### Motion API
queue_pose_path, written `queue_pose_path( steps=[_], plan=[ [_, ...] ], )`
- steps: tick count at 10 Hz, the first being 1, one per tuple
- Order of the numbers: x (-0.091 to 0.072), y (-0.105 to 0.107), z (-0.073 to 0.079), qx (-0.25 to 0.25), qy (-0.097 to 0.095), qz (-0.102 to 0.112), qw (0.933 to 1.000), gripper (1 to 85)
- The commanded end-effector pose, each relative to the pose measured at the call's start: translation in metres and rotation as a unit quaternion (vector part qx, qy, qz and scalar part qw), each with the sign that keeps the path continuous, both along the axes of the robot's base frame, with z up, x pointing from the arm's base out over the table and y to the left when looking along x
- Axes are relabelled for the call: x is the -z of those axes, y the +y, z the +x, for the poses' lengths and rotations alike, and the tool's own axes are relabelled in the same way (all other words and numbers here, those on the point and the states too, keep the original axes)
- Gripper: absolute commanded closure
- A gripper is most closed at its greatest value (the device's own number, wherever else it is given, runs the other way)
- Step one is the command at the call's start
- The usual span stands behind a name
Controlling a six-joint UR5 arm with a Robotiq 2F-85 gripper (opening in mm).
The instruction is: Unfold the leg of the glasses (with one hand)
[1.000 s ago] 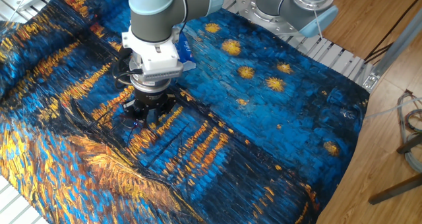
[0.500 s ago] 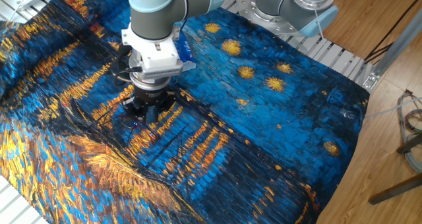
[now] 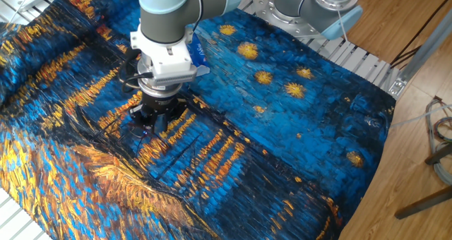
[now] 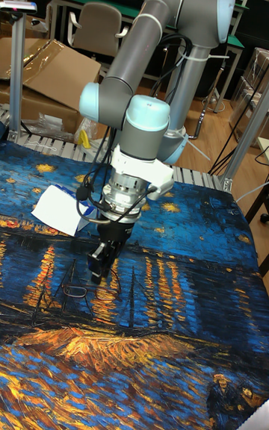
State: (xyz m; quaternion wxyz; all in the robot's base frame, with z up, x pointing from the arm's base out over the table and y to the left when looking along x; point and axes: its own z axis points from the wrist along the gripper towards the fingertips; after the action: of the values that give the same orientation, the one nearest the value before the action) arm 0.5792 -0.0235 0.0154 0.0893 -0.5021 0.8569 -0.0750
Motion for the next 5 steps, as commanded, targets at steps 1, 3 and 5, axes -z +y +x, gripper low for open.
queue_pose_path(
  steps=[1, 3, 5],
  plan=[
    [0.0008, 0.0013, 0.0057, -0.002, -0.006, 0.005, 1.0, 52.3],
    [0.0003, 0.0004, 0.0081, -0.006, -0.008, 0.001, 1.0, 52.0],
    [0.0017, 0.002, 0.0098, -0.008, -0.01, 0.003, 0.9999, 52.0]
  ],
)
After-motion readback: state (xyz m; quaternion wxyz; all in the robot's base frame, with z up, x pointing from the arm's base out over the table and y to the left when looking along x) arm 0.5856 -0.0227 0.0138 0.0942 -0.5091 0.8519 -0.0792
